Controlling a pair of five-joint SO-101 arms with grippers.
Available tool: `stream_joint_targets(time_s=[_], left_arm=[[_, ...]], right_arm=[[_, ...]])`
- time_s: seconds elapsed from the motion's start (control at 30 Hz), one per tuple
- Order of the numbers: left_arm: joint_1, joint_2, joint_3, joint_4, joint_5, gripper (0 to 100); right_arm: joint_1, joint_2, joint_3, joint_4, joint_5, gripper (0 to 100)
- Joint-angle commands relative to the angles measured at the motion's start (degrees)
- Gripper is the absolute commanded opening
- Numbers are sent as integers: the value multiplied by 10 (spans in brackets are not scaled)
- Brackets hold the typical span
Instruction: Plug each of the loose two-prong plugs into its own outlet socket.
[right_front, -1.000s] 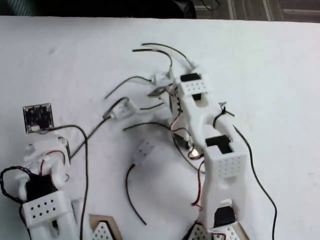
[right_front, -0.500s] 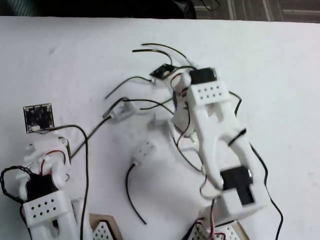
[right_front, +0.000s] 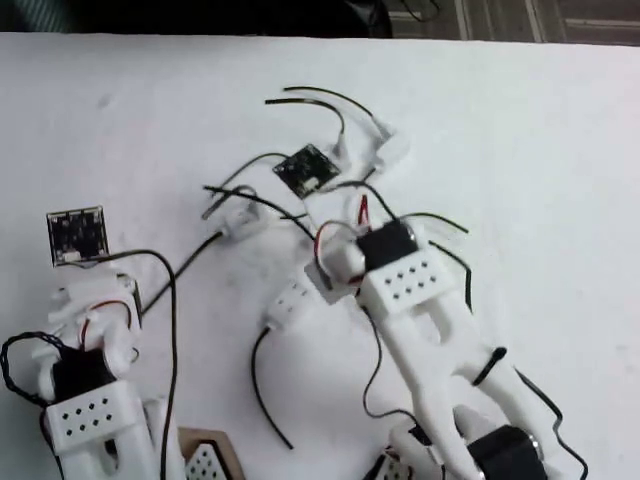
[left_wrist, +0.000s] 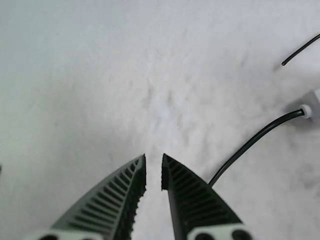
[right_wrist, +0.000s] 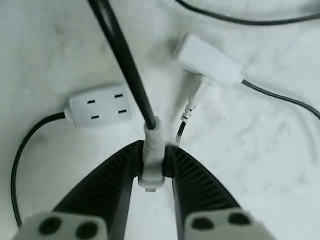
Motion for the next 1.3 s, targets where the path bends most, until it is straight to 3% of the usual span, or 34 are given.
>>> stream_joint_targets(time_s=[0.0,0.23,0.63,1.27], left_arm=[[-1,-6,-3,-10,-4,76],[-1,-6,-3,-10,-4,76],[0,-6,-3,-10,-4,78],[29,-6,7,-11,-25,76]], right_arm=[[-32,-34,60,-113,-10,18],[-53,-49,174,-311,-11,18],[-86,-49,285,-473,-11,18],[-84,-49,342,-480,-11,18]])
